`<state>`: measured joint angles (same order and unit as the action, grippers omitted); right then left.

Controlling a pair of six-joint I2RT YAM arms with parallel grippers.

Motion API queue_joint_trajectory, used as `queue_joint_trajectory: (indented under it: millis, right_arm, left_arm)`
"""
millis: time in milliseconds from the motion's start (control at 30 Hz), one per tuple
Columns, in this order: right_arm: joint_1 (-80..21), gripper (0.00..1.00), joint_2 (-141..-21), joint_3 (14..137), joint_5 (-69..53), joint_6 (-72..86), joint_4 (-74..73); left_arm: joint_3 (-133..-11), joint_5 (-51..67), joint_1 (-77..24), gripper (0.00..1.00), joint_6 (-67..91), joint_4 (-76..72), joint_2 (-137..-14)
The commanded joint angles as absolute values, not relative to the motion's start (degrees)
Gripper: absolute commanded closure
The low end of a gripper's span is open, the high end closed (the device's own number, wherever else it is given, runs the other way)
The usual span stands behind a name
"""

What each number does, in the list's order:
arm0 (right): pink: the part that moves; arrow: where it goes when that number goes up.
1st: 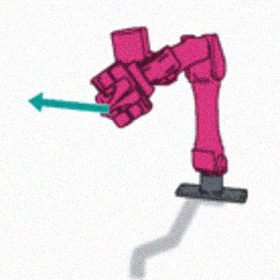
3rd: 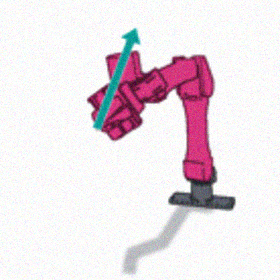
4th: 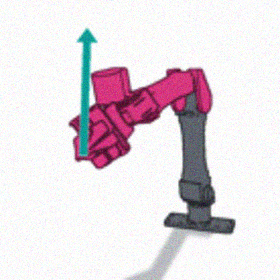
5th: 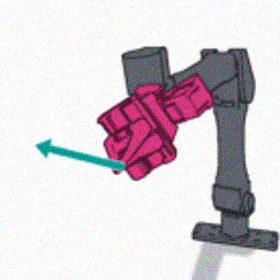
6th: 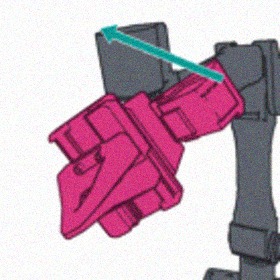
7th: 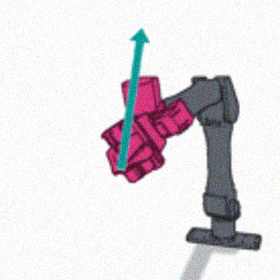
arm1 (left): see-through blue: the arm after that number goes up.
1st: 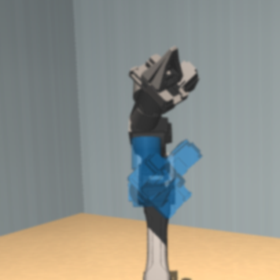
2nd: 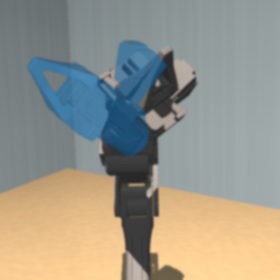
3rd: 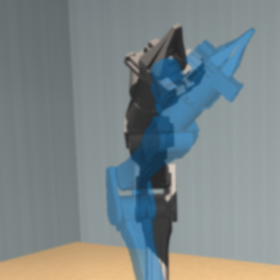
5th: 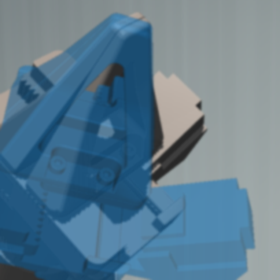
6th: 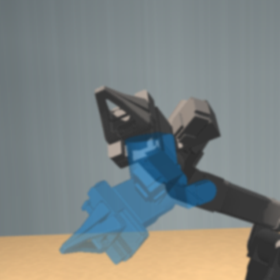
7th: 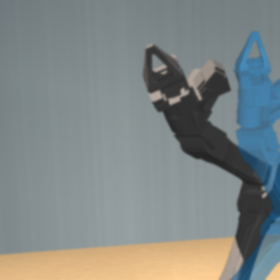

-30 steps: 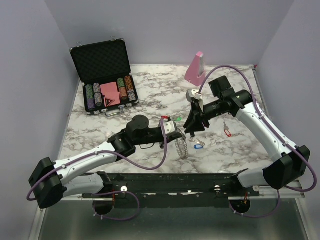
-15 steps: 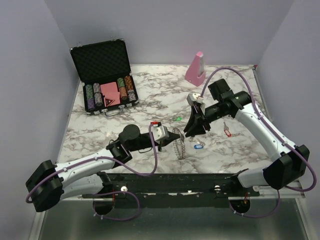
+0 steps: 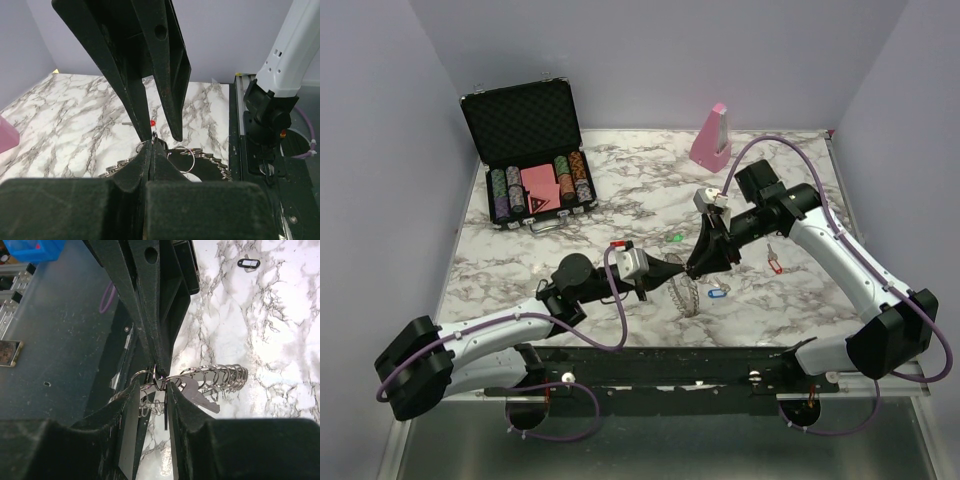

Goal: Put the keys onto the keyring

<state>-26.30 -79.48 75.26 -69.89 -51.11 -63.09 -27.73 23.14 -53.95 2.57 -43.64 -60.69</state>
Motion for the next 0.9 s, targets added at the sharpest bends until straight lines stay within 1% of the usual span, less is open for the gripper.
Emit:
queue_joint_trajectory:
  millis: [0,300,400,467,667,767,833,867]
  right_arm:
    - [-26.8,0.66,-78.5,74.7,-72.9,-50.5,-62.3]
    - [-26.7,0.84,-77.9,74.3,-72.5,-48.6,-60.6]
    - [-26.7,0.95,-77.8,74.5,-72.4,-48.7,-60.6]
    - [-26.8,1.0,-77.8,74.6,-72.2,-49.0,-60.6]
    - [-26.7,1.0,-77.8,75.1,-71.1,-50.6,-61.8]
    - [-26.7,1.0,-77.7,75.2,-69.7,-50.6,-62.0]
    - [-26.8,1.0,-77.6,75.3,-68.7,-50.6,-61.9]
    - [-26.7,1.0,-77.6,75.3,-68.1,-50.5,-61.8]
  left_arm:
    - [-27.0,22.5,-53.8,1.0,6.1,-51.9,-61.6]
    - [-26.0,20.8,-53.8,1.0,6.8,-52.4,-61.0]
    - [-25.8,20.7,-53.8,1.0,6.9,-52.1,-60.9]
    - [-25.6,20.3,-53.8,1.0,7.1,-52.2,-60.9]
    - [-25.7,19.8,-53.6,0.99,8.6,-51.3,-61.3]
    - [-25.7,19.9,-53.5,0.83,9.1,-50.3,-61.0]
    - [-25.8,20.5,-53.4,0.67,9.2,-48.8,-60.3]
    - [-26.0,20.8,-53.4,0.61,9.1,-47.6,-59.9]
